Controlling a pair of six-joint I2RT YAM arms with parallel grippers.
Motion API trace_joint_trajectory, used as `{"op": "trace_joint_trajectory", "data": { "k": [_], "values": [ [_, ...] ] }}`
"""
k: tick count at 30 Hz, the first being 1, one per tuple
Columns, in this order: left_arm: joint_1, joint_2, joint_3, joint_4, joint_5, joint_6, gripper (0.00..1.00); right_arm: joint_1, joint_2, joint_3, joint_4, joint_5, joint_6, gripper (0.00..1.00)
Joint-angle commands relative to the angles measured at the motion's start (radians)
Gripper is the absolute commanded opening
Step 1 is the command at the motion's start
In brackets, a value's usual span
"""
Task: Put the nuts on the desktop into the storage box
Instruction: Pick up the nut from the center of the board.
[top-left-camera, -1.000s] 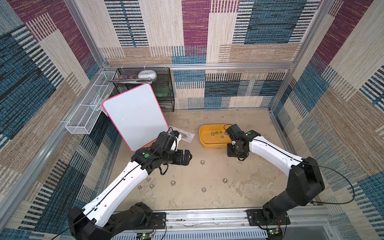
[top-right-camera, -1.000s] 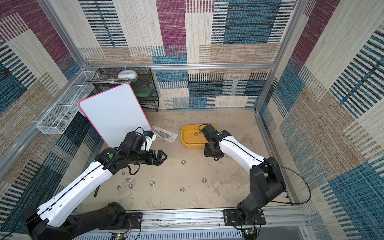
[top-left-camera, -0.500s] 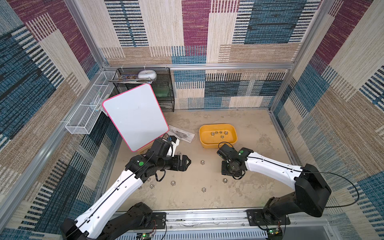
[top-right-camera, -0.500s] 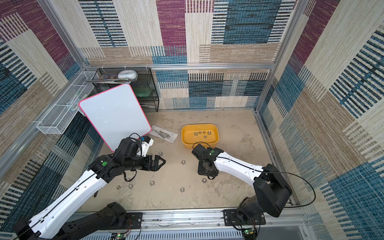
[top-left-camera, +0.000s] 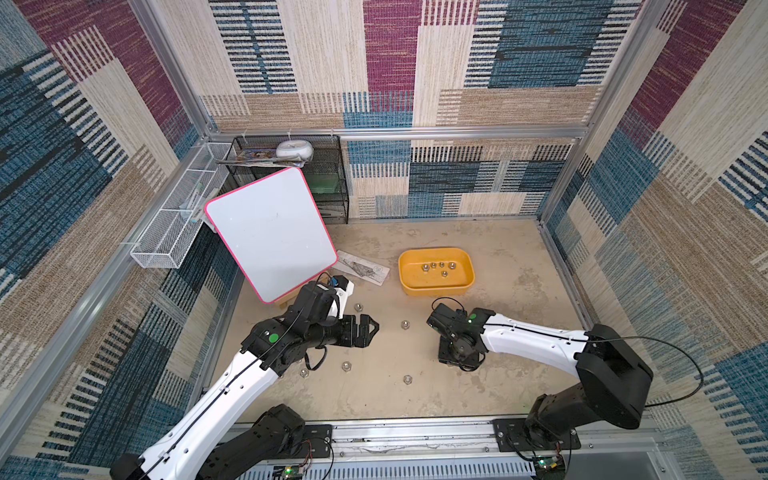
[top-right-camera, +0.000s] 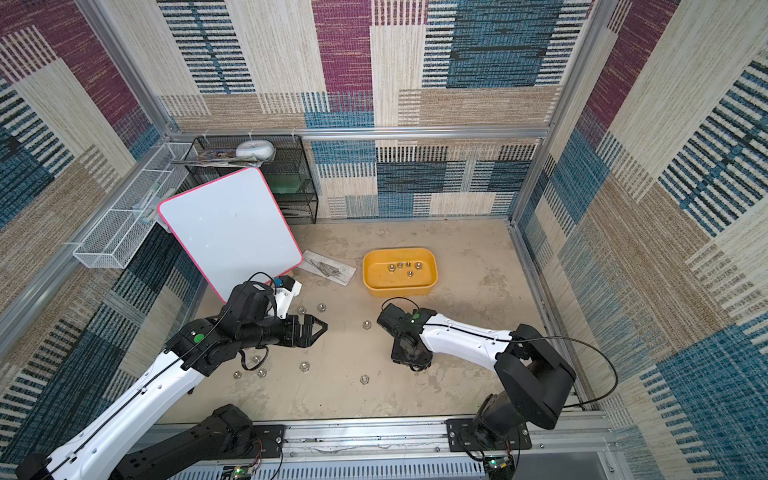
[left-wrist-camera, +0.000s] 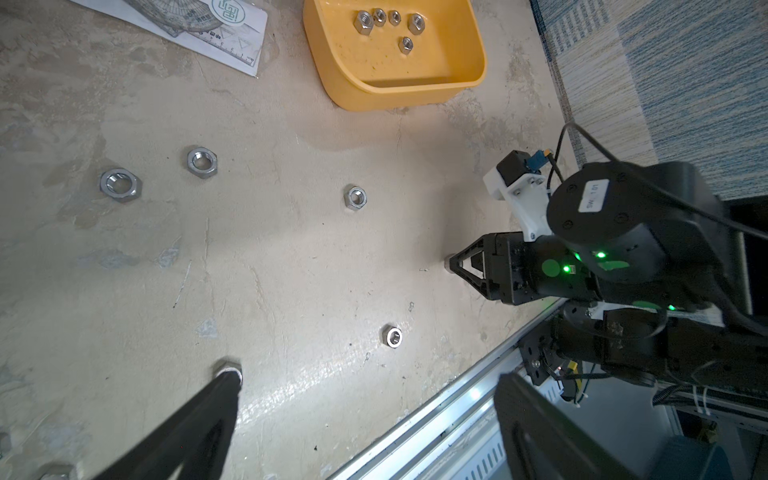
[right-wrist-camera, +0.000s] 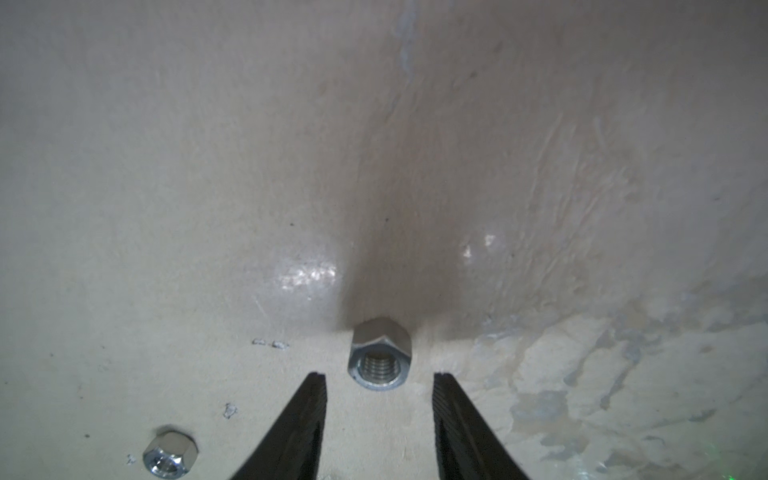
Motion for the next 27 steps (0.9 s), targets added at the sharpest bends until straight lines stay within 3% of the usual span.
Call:
{"op": "trace_joint_trajectory", "data": {
  "k": [1, 10, 18, 27],
  "values": [
    [0.0, -0.004, 0.0, -0.009, 0.015, 0.0, 1.0, 0.003, 0.009, -0.01, 0.016, -0.001, 0.026, 0.48],
    [0.0, -0.001, 0.003, -0.011, 0.013, 0.005, 1.0, 0.003, 0.08, 0.023, 0.036, -0.004, 0.007, 0.45],
    [0.0, -0.002, 0.001, -0.011, 0.006, 0.006, 1.0, 0.003, 0.081, 0.038, 0.027, 0.001, 0.002, 0.26],
    [0.0, 0.005, 0.009, -0.011, 0.0, 0.008, 1.0, -0.016, 0.089, 0.15, -0.072, 0.092, -0.048, 0.28]
  ]
}}
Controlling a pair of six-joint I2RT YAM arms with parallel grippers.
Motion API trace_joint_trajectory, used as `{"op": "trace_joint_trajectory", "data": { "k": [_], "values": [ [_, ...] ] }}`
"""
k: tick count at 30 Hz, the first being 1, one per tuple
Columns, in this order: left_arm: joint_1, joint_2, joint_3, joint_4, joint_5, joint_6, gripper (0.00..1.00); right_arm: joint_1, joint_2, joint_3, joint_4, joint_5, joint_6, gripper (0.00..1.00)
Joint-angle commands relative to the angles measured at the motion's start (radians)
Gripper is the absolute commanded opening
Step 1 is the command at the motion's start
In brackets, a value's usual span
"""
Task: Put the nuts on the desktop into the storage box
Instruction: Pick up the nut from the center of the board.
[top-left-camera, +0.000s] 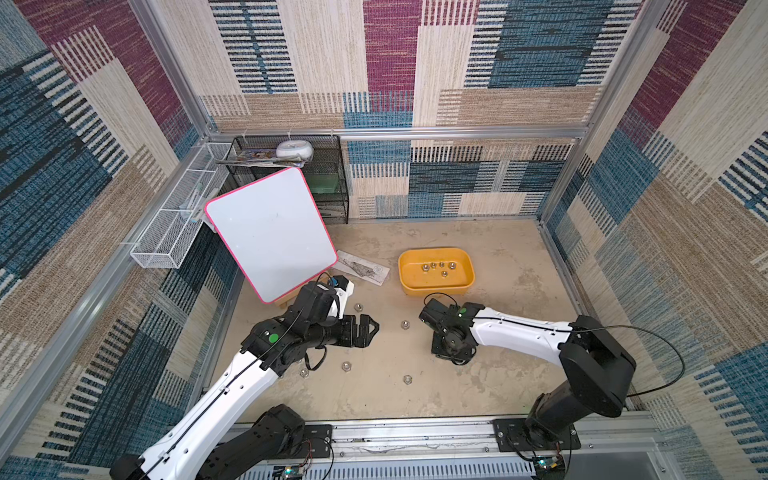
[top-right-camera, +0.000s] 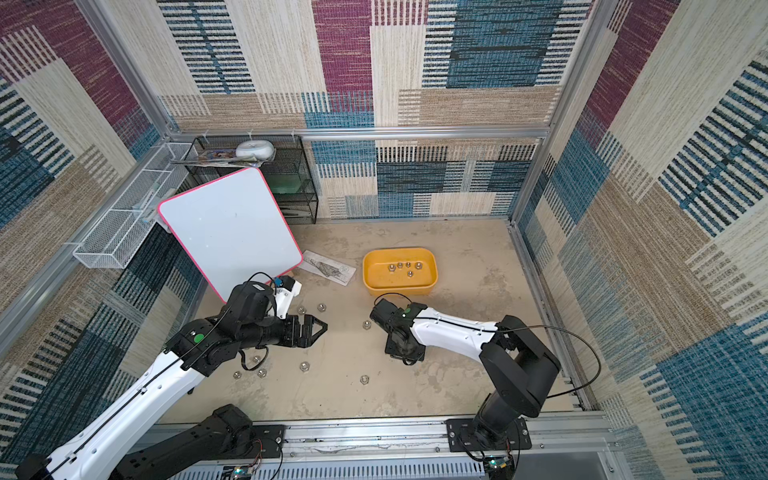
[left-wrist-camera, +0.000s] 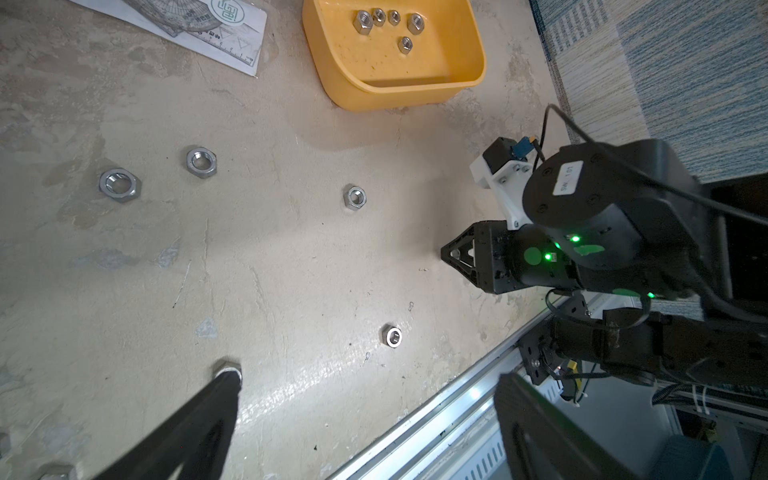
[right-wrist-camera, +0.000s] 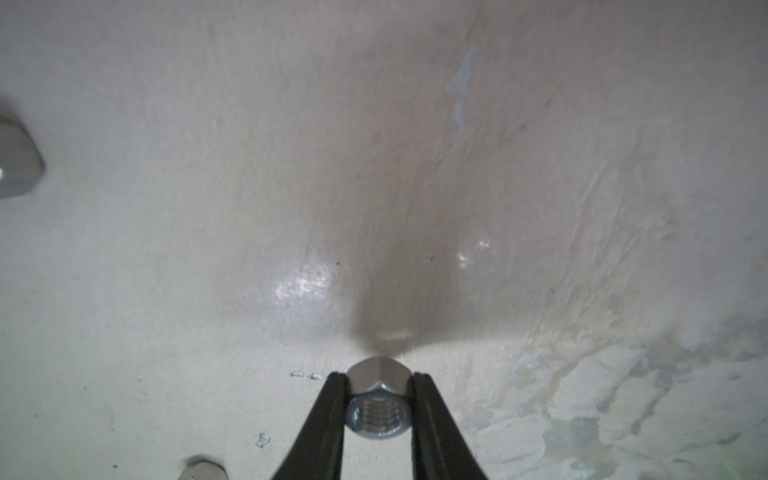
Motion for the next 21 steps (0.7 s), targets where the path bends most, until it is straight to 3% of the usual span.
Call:
{"op": "trace_joint_trajectory", "data": {
  "k": [1, 11, 21],
  "values": [
    [0.0, 0.003, 0.008, -0.011, 0.0, 0.008, 1.0, -0.02, 0.007, 0.056, -0.065, 0.063, -0.051, 0.28],
    [0.0, 0.012, 0.033, -0.021, -0.043, 0.01, 1.0, -0.204, 0.085, 0.342, -0.111, 0.103, -0.287, 0.29],
    [0.001, 0.063, 0.098, -0.045, -0.112, 0.03, 1.0, -0.323, 0.343, 0.702, -0.122, 0.087, -0.472, 0.3]
  ]
}}
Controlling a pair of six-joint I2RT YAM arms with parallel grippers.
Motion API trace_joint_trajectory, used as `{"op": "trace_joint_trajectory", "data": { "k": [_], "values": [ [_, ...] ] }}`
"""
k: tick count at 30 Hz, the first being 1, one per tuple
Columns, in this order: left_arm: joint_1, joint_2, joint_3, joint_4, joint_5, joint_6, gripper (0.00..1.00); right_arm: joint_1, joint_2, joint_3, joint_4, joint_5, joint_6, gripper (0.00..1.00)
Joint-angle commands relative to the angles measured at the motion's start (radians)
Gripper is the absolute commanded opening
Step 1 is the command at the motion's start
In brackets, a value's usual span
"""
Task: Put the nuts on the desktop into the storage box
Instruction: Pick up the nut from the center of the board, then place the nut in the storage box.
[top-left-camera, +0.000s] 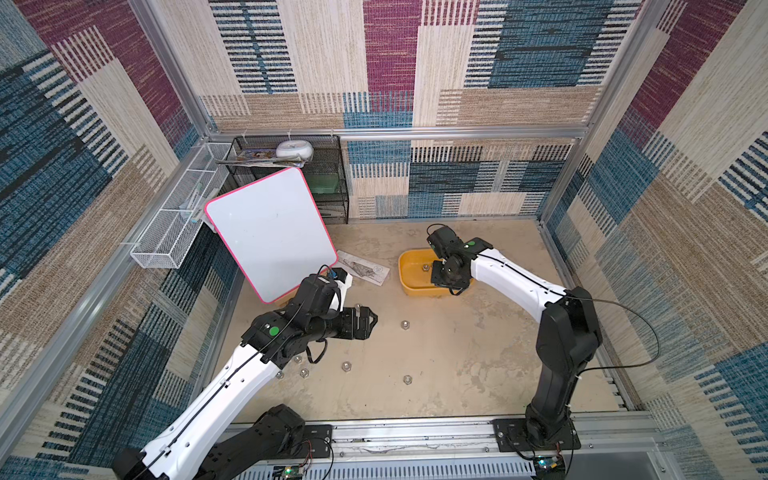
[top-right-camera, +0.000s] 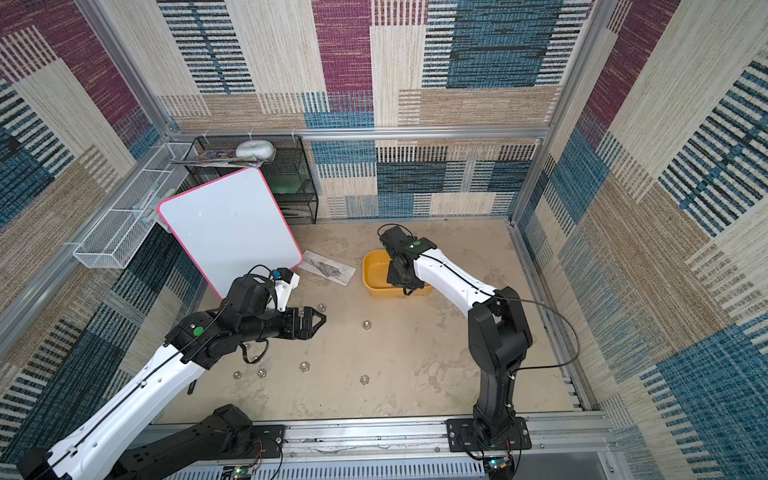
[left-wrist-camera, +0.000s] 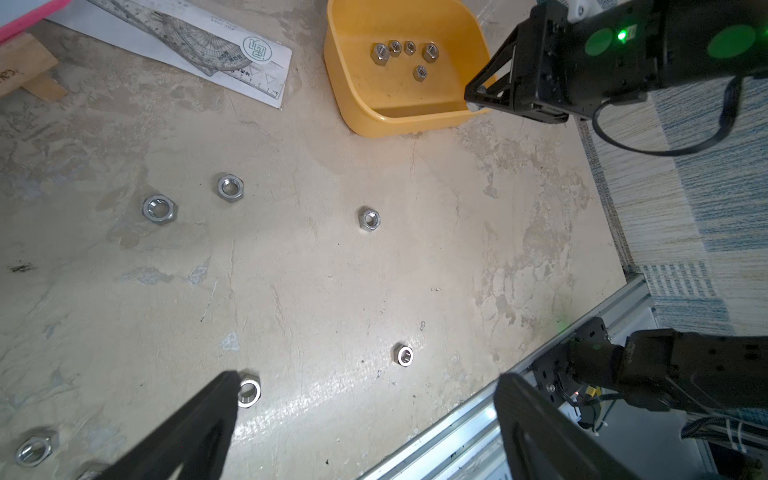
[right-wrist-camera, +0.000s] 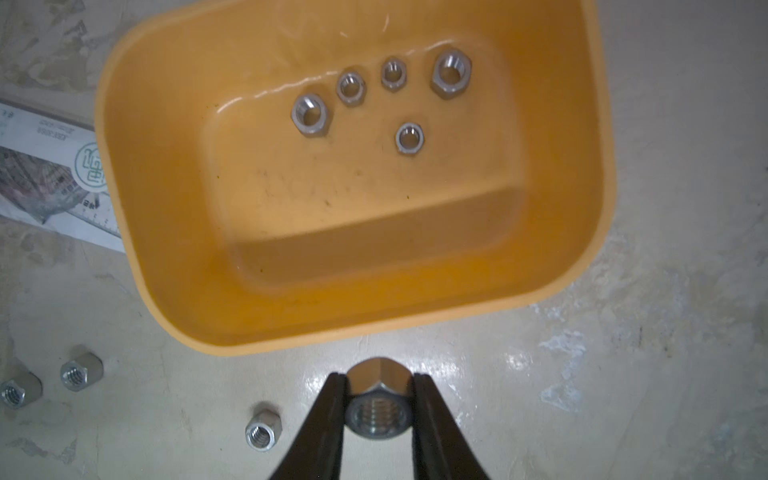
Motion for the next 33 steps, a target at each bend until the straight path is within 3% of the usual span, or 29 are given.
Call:
{"op": "trace_joint_trajectory", "data": {
  "k": [1, 17, 33],
  "values": [
    [0.002, 0.018, 0.021, -0.019, -0.031, 0.022, 1.0, -0.021, 0.076, 0.09, -0.021, -0.005, -0.089, 0.3],
    [0.005, 0.162, 0.114, 0.002, -0.071, 0.066, 1.0, -0.086, 0.402, 0.449, -0.089, -0.059, -0.195, 0.31],
    [0.026, 0.208, 0.125, 0.015, -0.06, 0.08, 1.0, -0.111, 0.467, 0.424, -0.065, -0.094, -0.207, 0.32]
  ]
}}
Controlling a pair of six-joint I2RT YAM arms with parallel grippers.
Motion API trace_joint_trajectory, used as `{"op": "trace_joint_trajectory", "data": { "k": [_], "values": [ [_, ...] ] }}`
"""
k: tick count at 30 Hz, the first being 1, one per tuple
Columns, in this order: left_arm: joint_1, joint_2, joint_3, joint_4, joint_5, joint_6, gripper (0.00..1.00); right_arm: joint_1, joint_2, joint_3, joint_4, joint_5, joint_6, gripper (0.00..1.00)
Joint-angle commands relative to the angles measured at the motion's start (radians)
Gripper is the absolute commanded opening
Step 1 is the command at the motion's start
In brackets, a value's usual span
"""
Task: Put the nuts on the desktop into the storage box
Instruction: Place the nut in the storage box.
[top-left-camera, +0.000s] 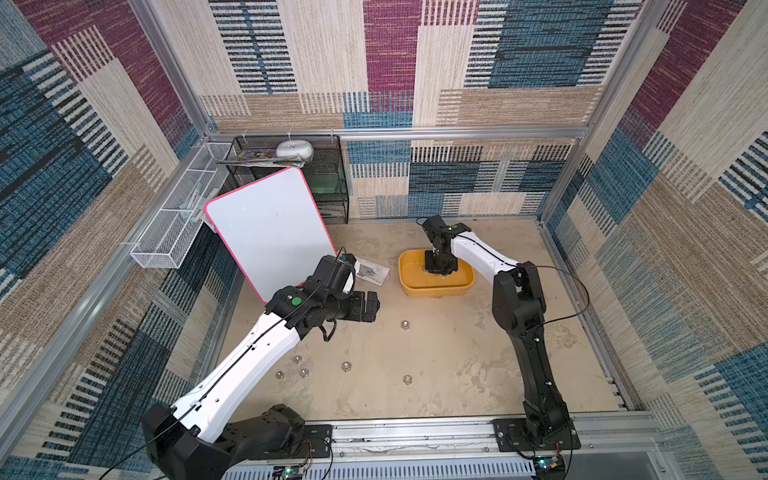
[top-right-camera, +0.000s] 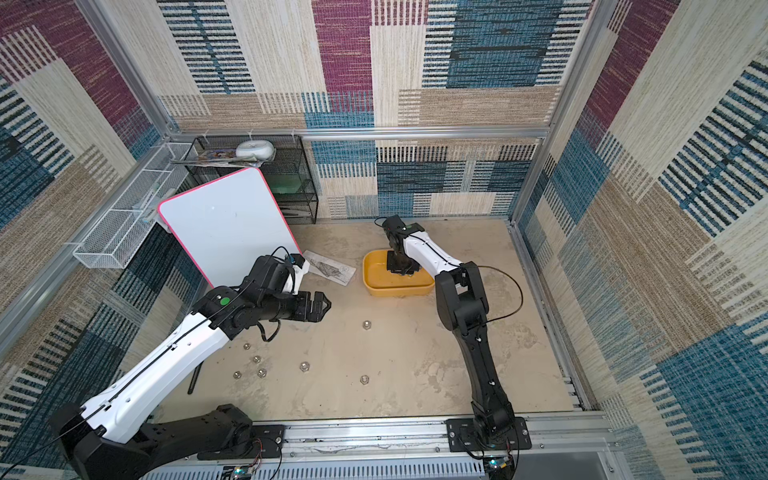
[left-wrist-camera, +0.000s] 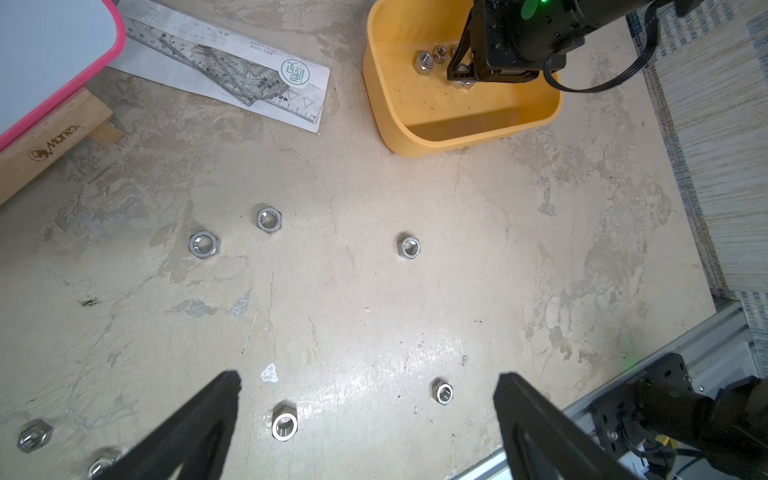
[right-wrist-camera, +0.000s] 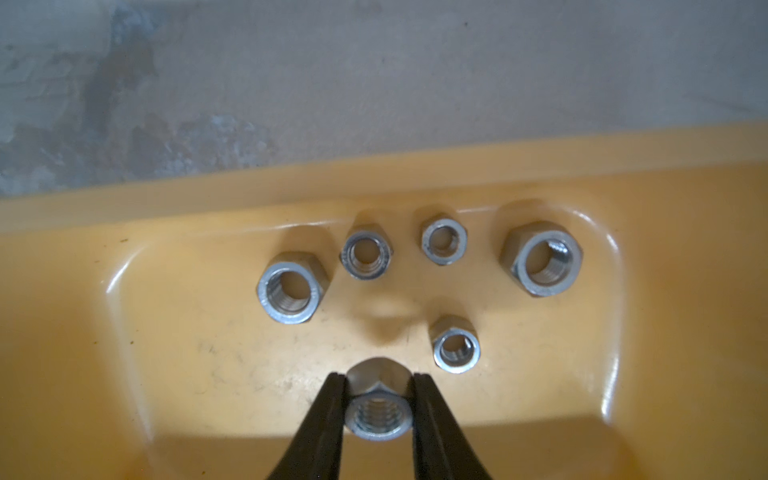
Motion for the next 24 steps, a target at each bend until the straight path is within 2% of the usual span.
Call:
{"op": "trace_joint_trajectory", "data": {
  "k": [1, 5, 9, 11, 17, 24],
  "values": [
    [0.003, 0.004, 0.006, 0.021, 0.012, 0.013, 1.0, -0.002, 0.016, 0.009, -0.001, -0.012, -0.01, 0.32],
    [0.009, 0.003, 0.002, 0.022, 0.013, 0.012, 1.0, -0.005, 0.03, 0.015, 0.0, -0.017, -0.018, 0.34],
    [0.01, 0.002, 0.0, 0.021, 0.019, 0.009, 1.0, -0.004, 0.033, 0.031, -0.011, -0.014, -0.021, 0.43],
    [0.011, 0.001, -0.001, 0.022, 0.019, 0.009, 1.0, -0.004, 0.021, 0.034, -0.016, -0.011, -0.019, 0.44],
    [0.01, 0.005, -0.001, 0.03, 0.034, 0.005, 1.0, -0.004, -0.059, 0.011, -0.024, 0.003, -0.011, 0.45],
    [0.01, 0.002, -0.023, 0.053, 0.051, -0.003, 1.0, -0.005, -0.232, -0.153, -0.015, 0.025, 0.0, 0.45]
  ]
}}
